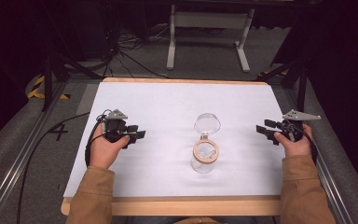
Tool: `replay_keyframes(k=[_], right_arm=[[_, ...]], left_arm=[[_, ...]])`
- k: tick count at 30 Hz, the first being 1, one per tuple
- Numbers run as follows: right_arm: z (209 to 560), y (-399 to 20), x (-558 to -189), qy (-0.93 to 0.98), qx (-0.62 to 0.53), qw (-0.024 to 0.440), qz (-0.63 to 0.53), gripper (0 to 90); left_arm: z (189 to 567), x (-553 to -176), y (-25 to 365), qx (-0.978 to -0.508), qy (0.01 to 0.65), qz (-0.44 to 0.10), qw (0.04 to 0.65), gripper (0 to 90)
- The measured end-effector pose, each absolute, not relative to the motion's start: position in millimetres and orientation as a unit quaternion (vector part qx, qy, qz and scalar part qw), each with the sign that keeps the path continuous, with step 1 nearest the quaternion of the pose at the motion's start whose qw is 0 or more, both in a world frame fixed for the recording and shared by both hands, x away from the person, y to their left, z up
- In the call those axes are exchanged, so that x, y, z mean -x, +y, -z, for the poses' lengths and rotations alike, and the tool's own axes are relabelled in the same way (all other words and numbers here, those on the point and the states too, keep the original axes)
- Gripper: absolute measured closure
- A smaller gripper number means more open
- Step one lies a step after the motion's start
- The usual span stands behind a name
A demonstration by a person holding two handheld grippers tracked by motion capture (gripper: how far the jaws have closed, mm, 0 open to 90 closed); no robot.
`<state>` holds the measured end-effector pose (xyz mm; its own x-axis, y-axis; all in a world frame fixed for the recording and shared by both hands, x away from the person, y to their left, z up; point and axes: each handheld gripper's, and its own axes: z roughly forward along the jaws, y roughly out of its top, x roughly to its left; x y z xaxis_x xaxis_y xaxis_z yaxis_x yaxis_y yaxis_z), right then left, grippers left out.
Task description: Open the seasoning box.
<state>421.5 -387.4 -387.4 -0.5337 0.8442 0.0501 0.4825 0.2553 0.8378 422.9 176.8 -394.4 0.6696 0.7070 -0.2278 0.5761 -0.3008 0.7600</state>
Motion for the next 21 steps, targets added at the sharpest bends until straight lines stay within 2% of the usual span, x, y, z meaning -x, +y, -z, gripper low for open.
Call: replay_keyframes(k=[14, 21], right_arm=[[421, -380, -433, 0.795, -0.446, 0.185, -0.368, 42.5], [429, -373, -436, 0.811, -0.444, 0.164, -0.344, 41.8]], left_arm=[[417, -431, 174, -0.818, 0.404, -0.069, 0.404, 52.5], [418, -431, 173, -0.817, 0.404, -0.058, 0.407, 50.4]])
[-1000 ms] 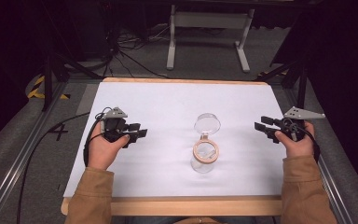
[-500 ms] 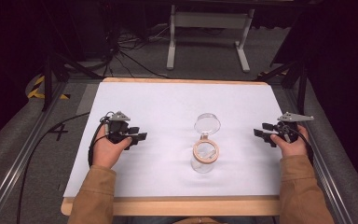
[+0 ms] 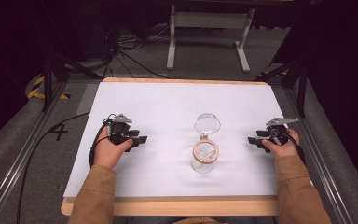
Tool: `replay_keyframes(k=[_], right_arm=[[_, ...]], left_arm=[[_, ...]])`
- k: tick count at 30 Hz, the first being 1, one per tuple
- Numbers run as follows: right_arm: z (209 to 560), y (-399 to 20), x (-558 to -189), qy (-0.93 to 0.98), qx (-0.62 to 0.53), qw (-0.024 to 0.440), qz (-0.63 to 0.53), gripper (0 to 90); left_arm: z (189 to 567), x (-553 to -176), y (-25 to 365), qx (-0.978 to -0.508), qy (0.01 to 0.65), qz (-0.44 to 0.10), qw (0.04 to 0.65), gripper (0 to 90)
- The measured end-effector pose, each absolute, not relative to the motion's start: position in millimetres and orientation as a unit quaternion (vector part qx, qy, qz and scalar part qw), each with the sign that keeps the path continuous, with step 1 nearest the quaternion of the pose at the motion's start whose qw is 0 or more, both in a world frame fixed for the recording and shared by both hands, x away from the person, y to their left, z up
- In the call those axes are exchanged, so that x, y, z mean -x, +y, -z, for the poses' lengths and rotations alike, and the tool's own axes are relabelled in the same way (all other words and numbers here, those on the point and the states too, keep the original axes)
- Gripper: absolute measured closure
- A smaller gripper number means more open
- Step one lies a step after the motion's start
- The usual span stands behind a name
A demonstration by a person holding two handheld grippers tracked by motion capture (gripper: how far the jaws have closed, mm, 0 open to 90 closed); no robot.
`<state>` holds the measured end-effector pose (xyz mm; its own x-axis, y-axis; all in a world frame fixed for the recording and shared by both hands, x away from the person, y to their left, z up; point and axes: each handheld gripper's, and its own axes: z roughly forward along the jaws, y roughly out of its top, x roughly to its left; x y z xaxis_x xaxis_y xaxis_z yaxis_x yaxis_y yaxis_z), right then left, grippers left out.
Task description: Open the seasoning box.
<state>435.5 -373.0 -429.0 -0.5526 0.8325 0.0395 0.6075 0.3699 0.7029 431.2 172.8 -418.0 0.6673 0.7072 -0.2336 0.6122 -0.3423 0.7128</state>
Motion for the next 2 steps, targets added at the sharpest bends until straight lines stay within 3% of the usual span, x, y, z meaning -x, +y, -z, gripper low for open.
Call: replay_keyframes(k=[2], right_arm=[[428.6, -372.6, -435.3, 0.811, -0.444, 0.159, -0.347, 41.7]], left_arm=[[417.7, -431.6, 172.1, -0.817, 0.397, -0.047, 0.416, 50.1]])
